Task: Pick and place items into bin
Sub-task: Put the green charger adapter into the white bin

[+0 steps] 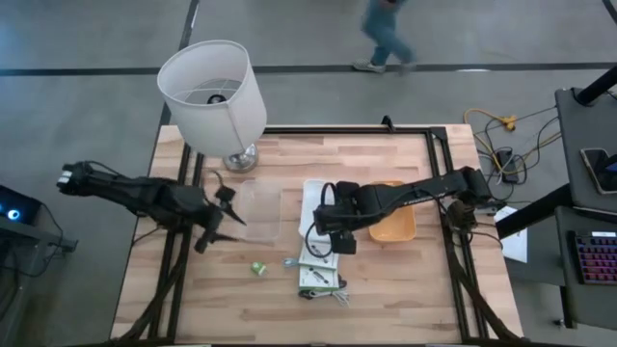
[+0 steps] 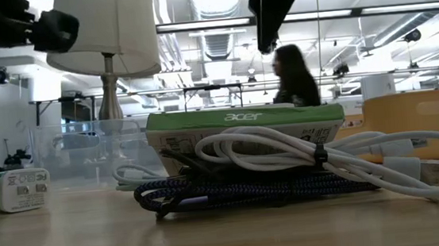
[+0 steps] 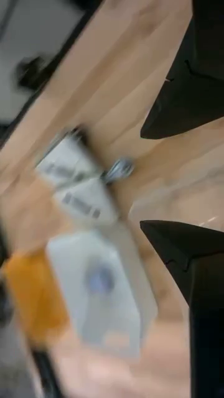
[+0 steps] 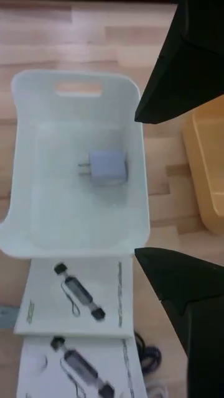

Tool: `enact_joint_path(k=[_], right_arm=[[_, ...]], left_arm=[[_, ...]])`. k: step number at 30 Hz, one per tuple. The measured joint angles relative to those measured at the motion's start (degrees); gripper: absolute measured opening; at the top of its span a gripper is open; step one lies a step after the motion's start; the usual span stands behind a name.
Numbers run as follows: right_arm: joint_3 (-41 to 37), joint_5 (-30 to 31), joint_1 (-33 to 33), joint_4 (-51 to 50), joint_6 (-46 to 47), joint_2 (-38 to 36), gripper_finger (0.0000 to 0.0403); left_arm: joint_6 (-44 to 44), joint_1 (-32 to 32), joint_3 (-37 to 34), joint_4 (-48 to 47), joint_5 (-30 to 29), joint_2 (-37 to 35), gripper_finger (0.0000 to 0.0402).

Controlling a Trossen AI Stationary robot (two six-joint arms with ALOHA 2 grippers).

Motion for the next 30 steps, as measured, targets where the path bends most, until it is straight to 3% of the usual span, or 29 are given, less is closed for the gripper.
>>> enact_joint_path(k=[11, 14, 20, 30], right_arm=[[-0.02, -0.05, 0.97, -2.11, 11.22, 0.24, 0.0325], [-0.02, -0.04, 1.09, -2.83, 14.54, 0.24, 0.0325], [-0.02, 0.15, 2.18, -3.01, 13.93, 0.26, 0.0325], [-0.08, 2.49, 4.94, -4.41, 13.07, 0.27, 0.0325]], left_arm=[[-0.21, -8.80, 1.16, 0.35, 0.30, 19.12, 0.0209], [-4.86, -10.45, 2.99, 0.63, 0.25, 22.42, 0.0209], [-7.48, -12.85, 8.46, 1.14, -4.79, 28.33, 0.0218], [-15.58, -14.79, 16.62, -0.79, -5.09, 41.57, 0.0251]])
